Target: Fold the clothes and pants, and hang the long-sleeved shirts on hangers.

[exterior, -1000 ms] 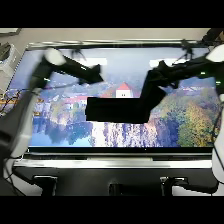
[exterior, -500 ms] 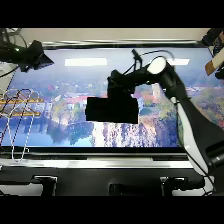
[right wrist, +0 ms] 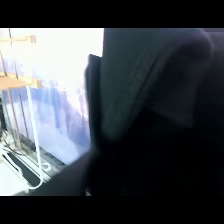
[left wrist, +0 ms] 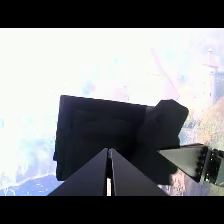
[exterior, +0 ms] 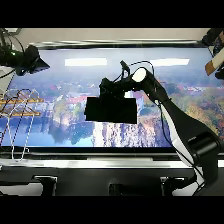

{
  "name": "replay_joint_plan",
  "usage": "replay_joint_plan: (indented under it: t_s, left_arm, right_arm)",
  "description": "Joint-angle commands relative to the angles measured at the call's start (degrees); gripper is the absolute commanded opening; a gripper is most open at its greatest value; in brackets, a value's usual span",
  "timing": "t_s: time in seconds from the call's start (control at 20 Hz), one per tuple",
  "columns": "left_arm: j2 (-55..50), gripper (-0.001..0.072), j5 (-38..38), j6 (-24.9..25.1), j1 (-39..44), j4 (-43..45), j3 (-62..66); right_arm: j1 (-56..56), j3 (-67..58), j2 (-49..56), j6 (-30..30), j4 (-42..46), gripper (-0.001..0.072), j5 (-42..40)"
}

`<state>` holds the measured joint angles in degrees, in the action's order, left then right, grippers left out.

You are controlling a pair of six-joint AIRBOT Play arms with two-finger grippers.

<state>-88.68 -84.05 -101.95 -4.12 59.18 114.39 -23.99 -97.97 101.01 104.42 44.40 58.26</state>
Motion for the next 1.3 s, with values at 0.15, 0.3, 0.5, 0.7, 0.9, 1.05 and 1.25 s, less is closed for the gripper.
replay_joint_plan:
  t_s: [0.15, 0.3, 0.5, 0.7, 0.9, 1.05, 1.25]
  left_arm:
    - [-0.31, 0.0013, 0.04, 0.22, -0.09, 0.02, -0.31]
    - [-0.37, 0.0013, 0.04, 0.22, -0.09, 0.0, -0.31]
    - [-0.37, 0.0014, 0.02, 0.2, -0.09, 0.02, -0.31]
    - [-0.35, 0.0013, 0.0, 0.2, -0.09, 0.0, -0.31]
    - [-0.37, 0.0014, 0.02, 0.57, -0.09, 0.0, -0.31]
    - [-0.37, 0.0014, 0.02, 2.03, -0.09, 0.0, -0.31]
    - [-0.37, 0.0014, 0.02, 2.99, -0.09, 0.0, -0.31]
  right_arm:
    - [-0.15, -0.02, 0.55, -5.68, -13.25, 0.0418, 0.79]
    - [0.63, -0.02, -1.11, -7.04, -12.0, 0.0454, 3.41]
    - [8.48, -0.02, -4.85, -8.83, -0.9, 0.05, 8.81]
    - [21.16, 0.59, -5.49, -13.09, 10.29, 0.0502, 20.09]
    - [29.86, 8.59, -4.81, -20.11, 9.84, 0.0503, 20.81]
    - [31.54, 16.09, -2.99, -26.05, 4.68, 0.0499, 18.38]
    - [30.64, 19.67, 1.92, -31.69, -1.64, 0.0499, 15.76]
